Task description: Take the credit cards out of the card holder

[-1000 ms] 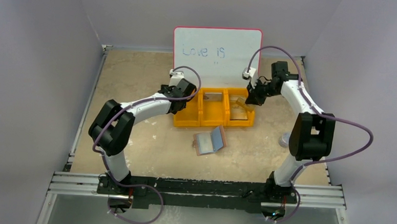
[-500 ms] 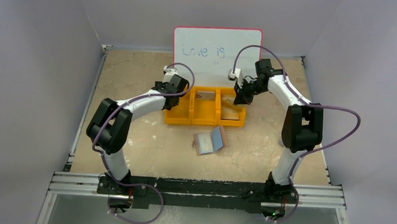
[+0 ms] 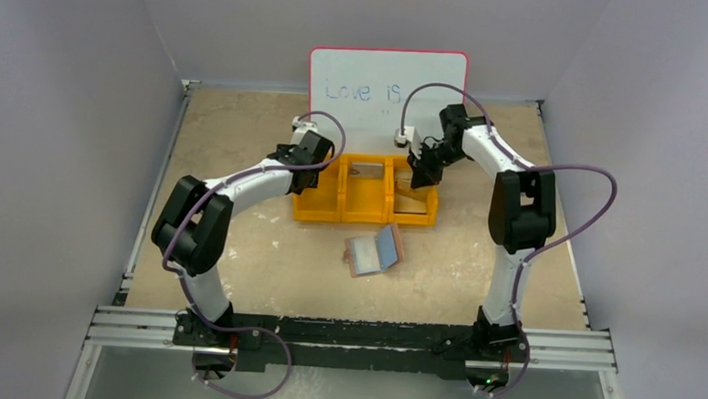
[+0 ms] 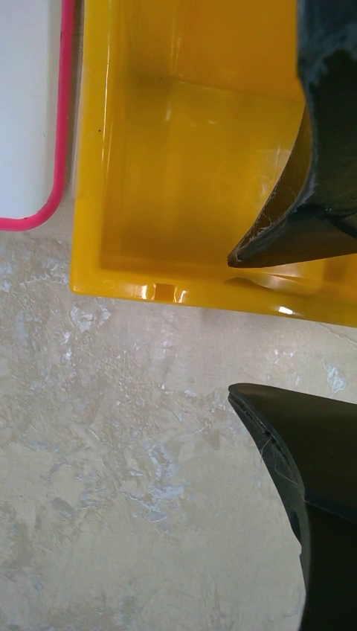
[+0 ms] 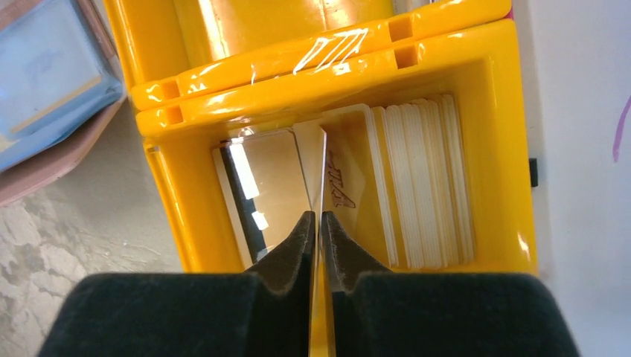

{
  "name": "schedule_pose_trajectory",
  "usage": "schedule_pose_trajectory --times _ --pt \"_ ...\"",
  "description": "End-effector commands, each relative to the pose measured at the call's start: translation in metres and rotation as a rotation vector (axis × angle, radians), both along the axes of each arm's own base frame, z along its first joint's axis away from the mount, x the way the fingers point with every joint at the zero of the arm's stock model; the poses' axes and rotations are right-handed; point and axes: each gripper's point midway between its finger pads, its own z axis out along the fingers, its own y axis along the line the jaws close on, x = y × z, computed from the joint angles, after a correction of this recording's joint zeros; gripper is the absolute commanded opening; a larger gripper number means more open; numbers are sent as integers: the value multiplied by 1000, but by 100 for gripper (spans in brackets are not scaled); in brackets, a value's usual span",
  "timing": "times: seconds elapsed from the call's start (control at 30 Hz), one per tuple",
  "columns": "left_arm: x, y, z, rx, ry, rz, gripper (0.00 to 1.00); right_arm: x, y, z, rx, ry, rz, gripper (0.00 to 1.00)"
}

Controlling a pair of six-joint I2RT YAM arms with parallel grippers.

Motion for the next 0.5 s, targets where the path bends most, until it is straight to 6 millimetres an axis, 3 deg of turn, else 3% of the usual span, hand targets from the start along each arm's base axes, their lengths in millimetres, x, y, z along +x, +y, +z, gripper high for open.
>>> schedule_pose_trajectory --times 0.0,0.27,0.37,0.47 --pt "12 -4 35 -33 -75 -15 58 6 7 19 -6 -56 68 11" --pt "11 -5 47 -52 -92 -26 60 15 10 14 -21 -60 94 10" --pt "10 -5 56 -64 -105 -29 61 17 12 18 -14 -76 85 8" --pt "8 -7 69 -93 -134 -33 65 20 17 35 12 -122 44 9"
